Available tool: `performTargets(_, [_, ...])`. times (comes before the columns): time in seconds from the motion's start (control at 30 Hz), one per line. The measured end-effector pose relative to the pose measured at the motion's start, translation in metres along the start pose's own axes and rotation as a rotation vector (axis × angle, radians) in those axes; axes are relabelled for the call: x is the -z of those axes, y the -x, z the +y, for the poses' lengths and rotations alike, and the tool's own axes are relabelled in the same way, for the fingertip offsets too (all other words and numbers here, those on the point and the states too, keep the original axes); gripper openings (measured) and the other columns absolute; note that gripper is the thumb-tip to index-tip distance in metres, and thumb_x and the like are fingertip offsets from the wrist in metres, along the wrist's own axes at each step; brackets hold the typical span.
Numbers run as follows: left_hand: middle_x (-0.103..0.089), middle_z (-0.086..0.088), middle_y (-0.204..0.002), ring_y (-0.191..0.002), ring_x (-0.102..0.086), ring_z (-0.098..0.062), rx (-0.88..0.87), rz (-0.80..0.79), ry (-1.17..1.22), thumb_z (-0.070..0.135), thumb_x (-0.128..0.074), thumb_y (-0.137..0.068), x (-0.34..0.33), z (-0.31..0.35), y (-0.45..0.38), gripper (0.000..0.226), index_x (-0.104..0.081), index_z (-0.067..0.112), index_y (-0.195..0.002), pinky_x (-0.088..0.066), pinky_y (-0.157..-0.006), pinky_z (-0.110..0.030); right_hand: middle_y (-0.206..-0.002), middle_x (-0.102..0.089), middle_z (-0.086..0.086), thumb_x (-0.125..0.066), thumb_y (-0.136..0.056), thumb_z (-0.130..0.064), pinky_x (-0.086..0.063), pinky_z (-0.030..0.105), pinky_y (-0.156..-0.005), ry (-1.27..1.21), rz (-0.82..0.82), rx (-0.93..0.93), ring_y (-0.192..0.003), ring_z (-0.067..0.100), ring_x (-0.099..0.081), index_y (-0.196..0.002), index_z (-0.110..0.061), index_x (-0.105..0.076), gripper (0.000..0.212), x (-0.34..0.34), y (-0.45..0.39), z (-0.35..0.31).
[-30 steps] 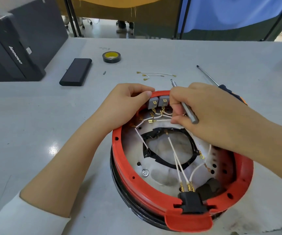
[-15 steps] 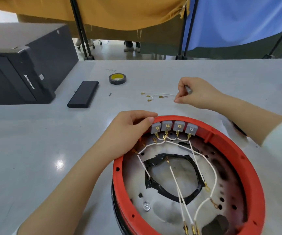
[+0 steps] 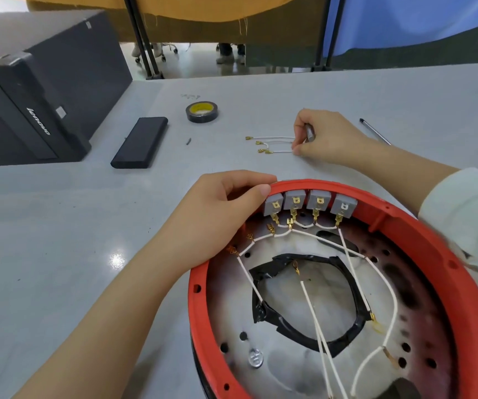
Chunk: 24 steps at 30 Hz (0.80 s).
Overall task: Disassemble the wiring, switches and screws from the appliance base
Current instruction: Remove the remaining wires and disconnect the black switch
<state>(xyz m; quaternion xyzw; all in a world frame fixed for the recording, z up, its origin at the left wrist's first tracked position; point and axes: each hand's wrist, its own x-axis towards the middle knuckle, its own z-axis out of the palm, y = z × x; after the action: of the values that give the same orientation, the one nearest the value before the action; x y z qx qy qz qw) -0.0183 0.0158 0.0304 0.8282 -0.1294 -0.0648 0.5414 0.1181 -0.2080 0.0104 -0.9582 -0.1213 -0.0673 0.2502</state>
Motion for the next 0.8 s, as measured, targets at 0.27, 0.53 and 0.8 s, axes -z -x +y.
performTargets(0.27, [-0.073, 0.017, -0.098, -0.092, -0.066, 0.005, 0.004, -0.045, 0.031, 0.025, -0.063, -0.090, -0.001, 0.000, 0.000, 0.021, -0.069, 0.032, -0.110, -0.049, -0.086, -0.012, -0.086, -0.068, -0.006, -0.072, -0.082, -0.031, -0.051, 0.022, -0.072, -0.184, -0.087, 0.055, -0.078, 0.004, -0.065, -0.081, -0.026, -0.053, 0.020, 0.043, 0.076, -0.049])
performTargets(0.53, [-0.068, 0.021, -0.106, -0.099, -0.061, 0.006, -0.032, 0.033, -0.157, 0.027, -0.059, -0.093, -0.004, 0.001, 0.003, 0.021, -0.067, 0.034, -0.111, -0.043, -0.092, -0.014, -0.099, -0.068, -0.002, -0.065, -0.081, -0.038, -0.050, 0.040, -0.083, -0.076, -0.090, 0.038, -0.089, 0.018, -0.063, -0.080, -0.035, -0.045, 0.020, 0.049, 0.139, -0.068])
performTargets(0.8, [-0.063, 0.028, -0.088, -0.074, -0.061, 0.009, -0.066, 0.050, -0.388, 0.041, -0.062, -0.085, 0.014, 0.006, 0.003, 0.026, -0.063, 0.037, -0.110, -0.039, -0.062, -0.004, -0.105, -0.068, 0.001, -0.068, -0.085, -0.014, -0.049, 0.029, -0.082, -0.138, -0.182, 0.117, -0.096, 0.015, -0.062, -0.076, -0.026, -0.044, 0.029, 0.037, 0.121, -0.080])
